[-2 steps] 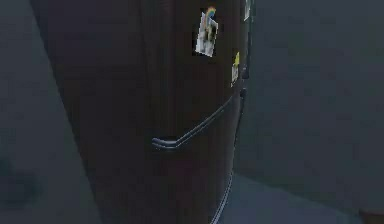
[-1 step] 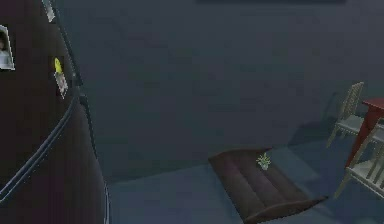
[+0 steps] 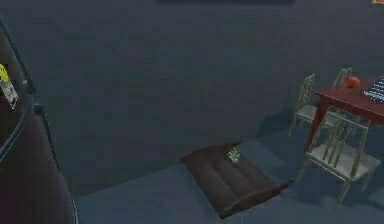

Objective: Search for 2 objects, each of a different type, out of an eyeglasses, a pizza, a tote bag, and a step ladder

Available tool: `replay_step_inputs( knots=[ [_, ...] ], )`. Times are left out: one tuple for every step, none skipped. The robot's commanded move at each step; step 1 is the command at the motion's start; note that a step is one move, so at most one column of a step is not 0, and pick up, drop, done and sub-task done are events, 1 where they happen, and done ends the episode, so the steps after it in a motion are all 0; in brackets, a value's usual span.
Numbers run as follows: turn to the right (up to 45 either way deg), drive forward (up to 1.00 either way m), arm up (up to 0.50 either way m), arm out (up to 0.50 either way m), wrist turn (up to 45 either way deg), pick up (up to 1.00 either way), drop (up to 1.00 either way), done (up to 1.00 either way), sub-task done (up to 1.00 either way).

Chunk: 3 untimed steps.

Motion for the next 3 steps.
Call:
replay_step_inputs(
  knots=[
    [0.0, 0.30, 0.00, 0.00, 0.0, 0.00, 0.00, 0.00, 0.00],
    [18.0, 0.00, 0.00, 0.00, 0.0, 0.00, 0.00, 0.00, 0.00],
    [0.0, 0.00, 0.00, 0.00, 0.0, 0.00, 0.00, 0.00, 1.00]
  ],
)
